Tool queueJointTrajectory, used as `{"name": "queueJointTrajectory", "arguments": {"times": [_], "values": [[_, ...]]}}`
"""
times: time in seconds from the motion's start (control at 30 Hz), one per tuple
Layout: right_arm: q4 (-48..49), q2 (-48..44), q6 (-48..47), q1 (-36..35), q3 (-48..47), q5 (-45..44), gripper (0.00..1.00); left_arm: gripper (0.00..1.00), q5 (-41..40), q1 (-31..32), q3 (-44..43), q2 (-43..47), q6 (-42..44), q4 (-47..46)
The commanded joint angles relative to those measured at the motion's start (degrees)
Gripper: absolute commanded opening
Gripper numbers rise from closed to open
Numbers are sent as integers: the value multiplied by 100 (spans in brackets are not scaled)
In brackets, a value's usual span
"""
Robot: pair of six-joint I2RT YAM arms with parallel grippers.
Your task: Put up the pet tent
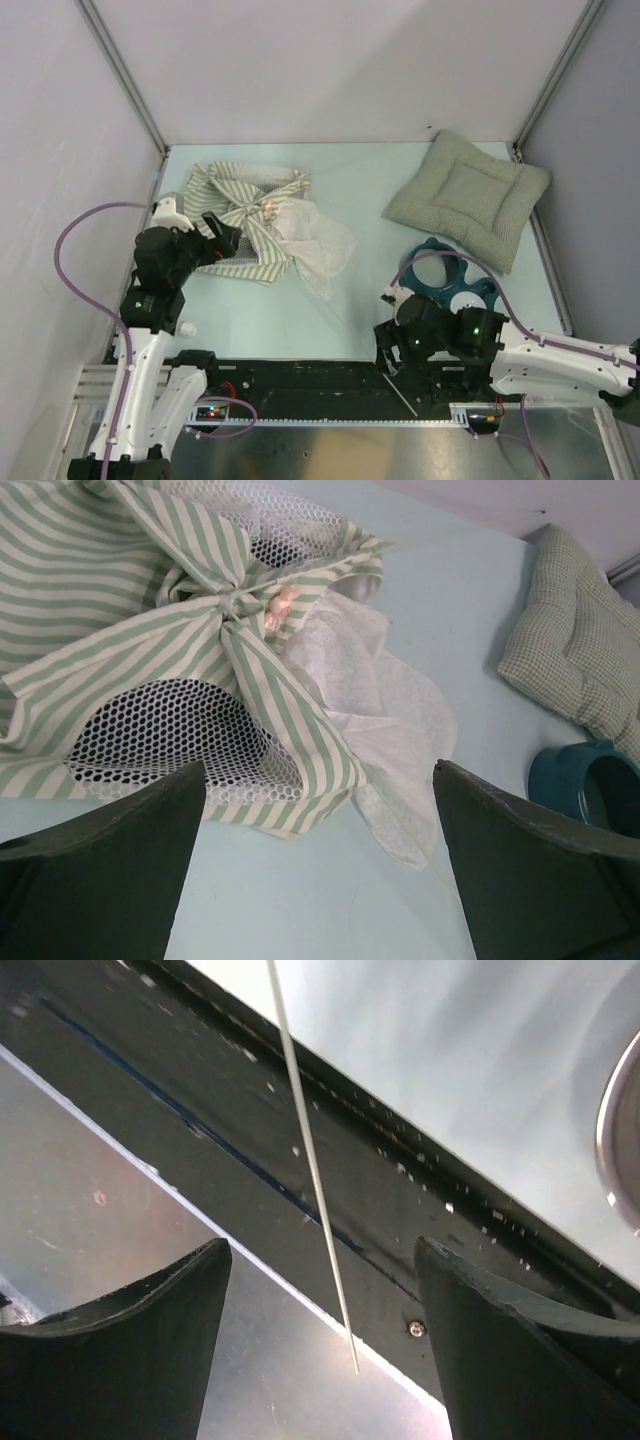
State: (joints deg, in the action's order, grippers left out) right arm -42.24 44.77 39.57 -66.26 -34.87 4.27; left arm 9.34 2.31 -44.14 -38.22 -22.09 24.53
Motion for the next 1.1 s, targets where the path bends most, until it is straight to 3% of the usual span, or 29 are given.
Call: {"name": "queueJointTrajectory", "arguments": {"times": [0.0,0.5,0.57,0.63,0.7,0.9,1.07], "values": [[-23,55,1045,-512,318,-374,79,100,-12,134,186,183,-311,-131],[1186,1199,940,-1106,592,-257,45,100,-43,324,842,607,-512,-117],[1254,1275,912,-1117,595,-306,37,100,-11,332,867,572,-491,-116],[1313,1291,908,-1110,595,-313,16,100,52,336,833,452,-488,-113],[1312,1245,937,-1116,580,-300,4,100,114,333,799,327,-480,-108],[1196,867,1013,-1024,519,-168,0,100,50,595,913,247,-454,-113],[986,473,968,-650,269,236,0,99,-664,1429,1103,262,-658,-53]]}}
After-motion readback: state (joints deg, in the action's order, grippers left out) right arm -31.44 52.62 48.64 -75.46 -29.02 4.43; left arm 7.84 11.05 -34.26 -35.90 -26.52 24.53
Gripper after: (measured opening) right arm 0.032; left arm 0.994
